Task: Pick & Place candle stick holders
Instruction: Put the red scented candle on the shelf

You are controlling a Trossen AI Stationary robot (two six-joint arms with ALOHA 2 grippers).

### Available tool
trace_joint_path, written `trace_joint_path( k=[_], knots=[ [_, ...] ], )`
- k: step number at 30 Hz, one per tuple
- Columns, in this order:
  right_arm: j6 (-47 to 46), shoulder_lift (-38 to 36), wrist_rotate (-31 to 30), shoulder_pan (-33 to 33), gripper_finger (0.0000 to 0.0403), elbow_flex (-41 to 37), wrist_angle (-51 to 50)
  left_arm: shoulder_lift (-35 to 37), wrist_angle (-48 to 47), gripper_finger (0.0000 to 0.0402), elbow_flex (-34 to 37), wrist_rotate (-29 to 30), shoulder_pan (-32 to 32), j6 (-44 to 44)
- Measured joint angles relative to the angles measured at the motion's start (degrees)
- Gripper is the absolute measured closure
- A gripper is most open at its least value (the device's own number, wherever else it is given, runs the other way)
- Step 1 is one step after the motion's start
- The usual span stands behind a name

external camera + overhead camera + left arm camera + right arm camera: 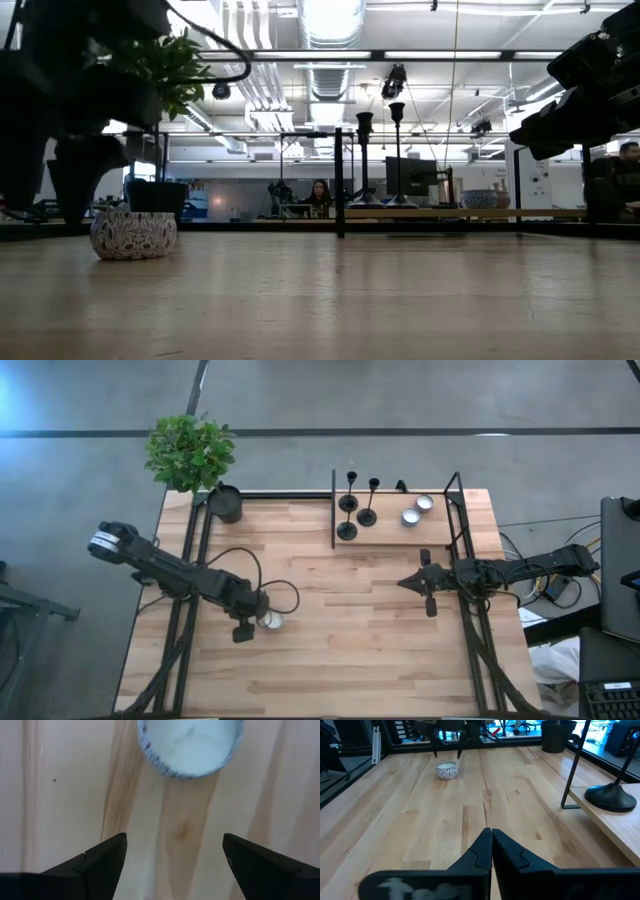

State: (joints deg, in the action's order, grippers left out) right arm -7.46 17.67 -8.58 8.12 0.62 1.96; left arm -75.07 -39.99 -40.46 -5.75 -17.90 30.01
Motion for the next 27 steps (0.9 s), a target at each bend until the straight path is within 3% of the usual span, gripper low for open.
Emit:
trace_joint_path(
  k=[7,16,27],
  knots=[
    [0.0,0.0,0.0,0.0,0.0394,0.0,0.0,0.0,6.6,0.0107,4.3,0.4,-0.7,-1.9],
    [0.0,0.0,-0.1,0.0,0.0394,0.0,0.0,-2.7,12.3,0.0201,5.1,3.7,-1.8,-9.0],
    [0.0,0.0,0.0,0.0,0.0394,0.0,0.0,-6.1,18.2,0.0308,5.1,7.9,-1.7,-5.8]
  ],
)
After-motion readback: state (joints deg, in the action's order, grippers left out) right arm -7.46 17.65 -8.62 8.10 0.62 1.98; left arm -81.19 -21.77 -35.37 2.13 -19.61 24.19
